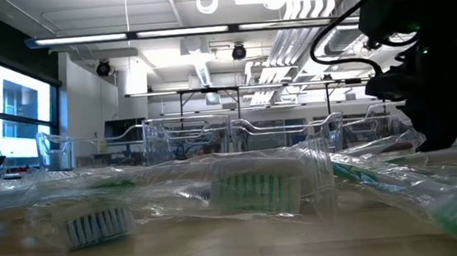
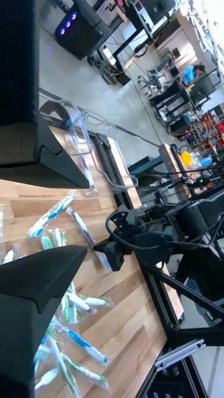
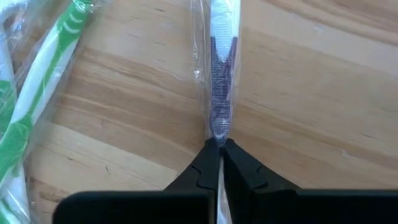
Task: Pick & Place Toothbrushes
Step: Put the purple toothbrush into the right transparent bin
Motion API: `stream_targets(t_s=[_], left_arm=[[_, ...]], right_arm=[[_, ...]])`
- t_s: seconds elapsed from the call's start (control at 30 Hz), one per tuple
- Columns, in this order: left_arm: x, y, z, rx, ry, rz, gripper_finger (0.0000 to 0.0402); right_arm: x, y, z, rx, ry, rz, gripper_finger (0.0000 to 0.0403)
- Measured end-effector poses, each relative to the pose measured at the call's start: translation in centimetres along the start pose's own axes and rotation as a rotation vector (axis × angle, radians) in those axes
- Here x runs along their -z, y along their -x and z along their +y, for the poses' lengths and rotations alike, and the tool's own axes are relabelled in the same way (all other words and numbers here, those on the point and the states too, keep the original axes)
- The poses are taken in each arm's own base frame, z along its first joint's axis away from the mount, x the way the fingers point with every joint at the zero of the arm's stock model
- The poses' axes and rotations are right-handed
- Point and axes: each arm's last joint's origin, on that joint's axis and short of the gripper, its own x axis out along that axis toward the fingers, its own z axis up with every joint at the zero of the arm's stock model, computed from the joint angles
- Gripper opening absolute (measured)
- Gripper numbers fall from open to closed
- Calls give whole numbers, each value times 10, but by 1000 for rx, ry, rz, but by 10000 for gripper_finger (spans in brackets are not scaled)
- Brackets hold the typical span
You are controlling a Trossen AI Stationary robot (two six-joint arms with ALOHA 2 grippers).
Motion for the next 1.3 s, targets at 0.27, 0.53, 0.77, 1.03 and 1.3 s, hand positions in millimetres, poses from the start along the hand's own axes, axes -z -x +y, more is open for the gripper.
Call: stream_targets(t_s=[0.27,0.53,0.77,1.03,1.3], left_arm=[[1,0,-1,6,-2,14,154],[1,0,-1,5,-2,13,154],[1,0,0,5,-2,13,154],[1,0,0,5,-2,11,154],[1,0,0,4,1,11,154]], right_arm=[[-1,18,-11,-22,7,-3,1],[-4,33,-12,-117,35,-40,1],[-5,41,-12,-195,50,-58,2],[-10,56,-7,-341,36,-161,3],[-14,69,-9,-412,35,-262,3]])
